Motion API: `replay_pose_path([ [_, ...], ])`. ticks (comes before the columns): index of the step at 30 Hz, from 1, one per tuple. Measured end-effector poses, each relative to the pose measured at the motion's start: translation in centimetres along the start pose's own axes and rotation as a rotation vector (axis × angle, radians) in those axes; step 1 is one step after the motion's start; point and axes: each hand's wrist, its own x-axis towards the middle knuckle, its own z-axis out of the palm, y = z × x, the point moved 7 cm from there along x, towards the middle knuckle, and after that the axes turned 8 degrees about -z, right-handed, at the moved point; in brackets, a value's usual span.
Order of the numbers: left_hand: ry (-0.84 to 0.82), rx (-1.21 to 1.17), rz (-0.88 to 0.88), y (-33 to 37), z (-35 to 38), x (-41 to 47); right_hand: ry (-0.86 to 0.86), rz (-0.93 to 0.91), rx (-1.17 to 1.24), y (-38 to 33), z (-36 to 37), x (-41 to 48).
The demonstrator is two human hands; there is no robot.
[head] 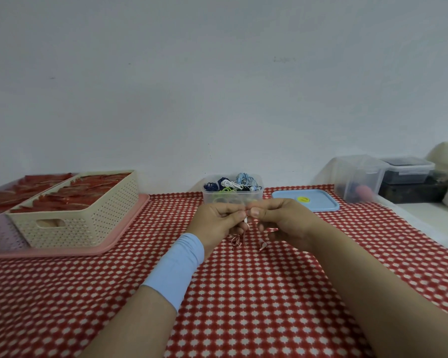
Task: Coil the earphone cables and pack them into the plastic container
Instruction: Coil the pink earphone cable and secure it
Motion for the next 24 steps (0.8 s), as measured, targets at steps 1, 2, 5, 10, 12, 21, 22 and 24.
replay_pose_path([
  [1, 0.003, 0.014, -0.001, 0.0, 0.0, 0.0, 0.004, 0.002, -0.015, 0.1, -0.1, 0.0],
  [2, 0.008, 0.024, -0.002, 0.0, 0.0, -0.1, 0.014, -0.003, -0.022, 0.2, -0.1, 0.0],
  [5, 0.050, -0.001, -0.006, -0.2, -0.3, 0.0, 0.075, -0.090, -0.010, -0.2, 0.0, 0.1],
  [10, 0.090, 0.025, -0.040, -0.6, -0.6, 0.0, 0.071, -0.162, -0.117, -0.6, -0.1, -0.2],
  [12, 0.097, 0.045, -0.054, -0.8, -0.8, 0.0, 0.045, -0.186, -0.165, -0.6, 0.1, -0.3],
  [21, 0.050, 0.062, -0.111, -0.8, -0.3, -0.2, 0.090, -0.298, -0.267, -1.1, -0.1, -0.1],
  [22, 0.043, 0.039, -0.120, -0.8, -0.3, -0.3, 0.088, -0.308, -0.275, -1.2, -0.1, -0.1],
  [24, 0.020, -0.030, -0.150, -1.0, -0.1, -0.3, 0.075, -0.326, -0.306, -1.4, -0.1, -0.1],
])
